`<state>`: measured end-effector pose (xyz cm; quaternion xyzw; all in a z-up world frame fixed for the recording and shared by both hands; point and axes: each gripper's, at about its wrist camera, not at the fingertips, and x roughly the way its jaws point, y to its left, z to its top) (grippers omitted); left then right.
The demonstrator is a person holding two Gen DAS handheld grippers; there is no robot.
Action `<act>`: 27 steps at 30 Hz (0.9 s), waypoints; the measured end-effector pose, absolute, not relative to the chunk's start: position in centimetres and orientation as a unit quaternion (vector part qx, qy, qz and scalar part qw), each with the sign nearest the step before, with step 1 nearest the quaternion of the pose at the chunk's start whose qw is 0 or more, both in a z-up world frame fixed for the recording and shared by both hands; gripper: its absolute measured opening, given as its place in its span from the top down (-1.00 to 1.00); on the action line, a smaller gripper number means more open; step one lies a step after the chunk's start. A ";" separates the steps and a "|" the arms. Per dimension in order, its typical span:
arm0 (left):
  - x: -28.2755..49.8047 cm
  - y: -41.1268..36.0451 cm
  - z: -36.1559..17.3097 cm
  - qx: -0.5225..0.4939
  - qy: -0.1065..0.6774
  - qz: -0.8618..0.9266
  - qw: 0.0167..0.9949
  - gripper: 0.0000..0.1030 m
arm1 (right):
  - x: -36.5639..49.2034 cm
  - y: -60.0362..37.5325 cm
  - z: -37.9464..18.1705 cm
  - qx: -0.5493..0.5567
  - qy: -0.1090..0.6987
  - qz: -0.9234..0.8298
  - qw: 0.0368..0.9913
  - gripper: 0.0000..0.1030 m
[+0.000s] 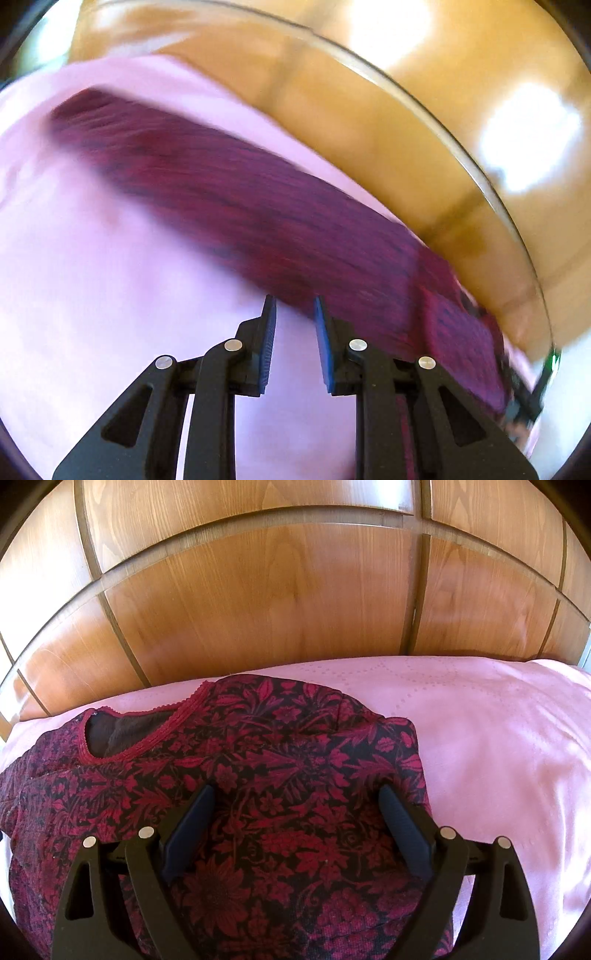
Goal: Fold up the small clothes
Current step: 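Grasp the other sleeve with the left gripper and fold it across the body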
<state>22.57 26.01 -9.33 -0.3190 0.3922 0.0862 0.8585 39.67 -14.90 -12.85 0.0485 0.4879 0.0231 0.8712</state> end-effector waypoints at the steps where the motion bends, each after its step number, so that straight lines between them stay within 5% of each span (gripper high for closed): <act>1: 22.0 28.0 -9.7 -0.339 0.388 0.100 0.852 0.60 | 39.7 -15.0 -12.9 0.050 0.488 0.024 0.871 -0.75; 14: 21.1 43.2 -11.5 -0.477 0.324 0.200 0.792 0.60 | 39.6 -14.7 -12.9 0.046 0.487 0.023 0.872 -0.75; 18: 23.2 42.8 -12.0 -0.474 0.330 0.216 0.787 0.60 | 39.6 -14.7 -12.8 0.047 0.487 0.023 0.872 -0.75; 21: 24.0 42.3 -11.5 -0.455 0.339 0.224 0.793 0.78 | 39.6 -14.7 -12.8 0.047 0.487 0.023 0.872 -0.75; 27: 24.1 36.9 -6.0 -0.376 0.308 0.181 0.855 0.80 | 39.5 -14.7 -12.8 0.047 0.487 0.024 0.872 -0.76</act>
